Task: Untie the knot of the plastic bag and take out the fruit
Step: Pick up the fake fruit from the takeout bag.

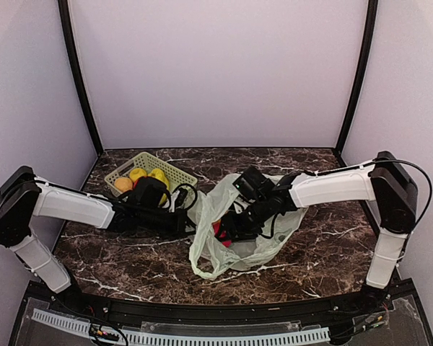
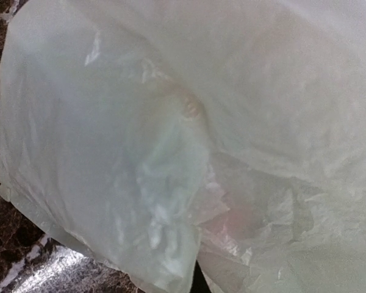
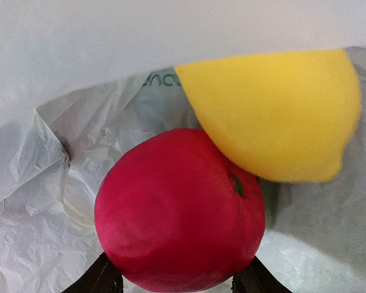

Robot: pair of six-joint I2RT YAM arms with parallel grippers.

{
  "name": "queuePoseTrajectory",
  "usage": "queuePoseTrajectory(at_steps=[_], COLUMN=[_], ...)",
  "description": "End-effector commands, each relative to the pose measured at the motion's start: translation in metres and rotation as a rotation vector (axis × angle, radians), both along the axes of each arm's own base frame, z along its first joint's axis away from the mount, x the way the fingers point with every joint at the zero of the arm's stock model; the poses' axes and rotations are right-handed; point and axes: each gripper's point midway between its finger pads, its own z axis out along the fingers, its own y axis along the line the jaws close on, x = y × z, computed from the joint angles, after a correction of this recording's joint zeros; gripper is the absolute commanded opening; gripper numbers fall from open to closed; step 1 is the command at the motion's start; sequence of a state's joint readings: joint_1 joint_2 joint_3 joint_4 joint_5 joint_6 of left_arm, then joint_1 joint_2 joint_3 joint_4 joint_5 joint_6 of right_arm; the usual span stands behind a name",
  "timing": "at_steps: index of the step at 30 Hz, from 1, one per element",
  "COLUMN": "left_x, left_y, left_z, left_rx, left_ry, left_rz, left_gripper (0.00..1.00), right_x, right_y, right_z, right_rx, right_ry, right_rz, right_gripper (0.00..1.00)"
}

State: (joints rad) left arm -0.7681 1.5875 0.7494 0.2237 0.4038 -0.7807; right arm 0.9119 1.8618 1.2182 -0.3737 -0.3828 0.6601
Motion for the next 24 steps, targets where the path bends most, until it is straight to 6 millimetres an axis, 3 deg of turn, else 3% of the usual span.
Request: queuePoseTrajectory(at_steps=[1, 14, 24], left_x=[-0.01, -0.008, 0.02], left_y=[0.021, 0.025, -0.008], left_z=[-0.01, -0.031, -0.005], left_rx=[0.078, 0.127, 0.007], left_ry=[0.007, 0.027, -0.031], left_rz=[0.011, 0.017, 0.025], left_gripper=[0.01, 0.01, 0.01], right_x=[0.019, 0.009, -0.037], right_y=[-0.018, -0.036, -0.037], right_z=[0.02, 0.064, 0.135], right_rx=[-0.009, 0.063, 0.323], right_ry=[-0.095, -0.196, -0.293], right_rz=[-0.084, -0.057, 0.171], right_gripper=[0.28, 0.27, 0.28])
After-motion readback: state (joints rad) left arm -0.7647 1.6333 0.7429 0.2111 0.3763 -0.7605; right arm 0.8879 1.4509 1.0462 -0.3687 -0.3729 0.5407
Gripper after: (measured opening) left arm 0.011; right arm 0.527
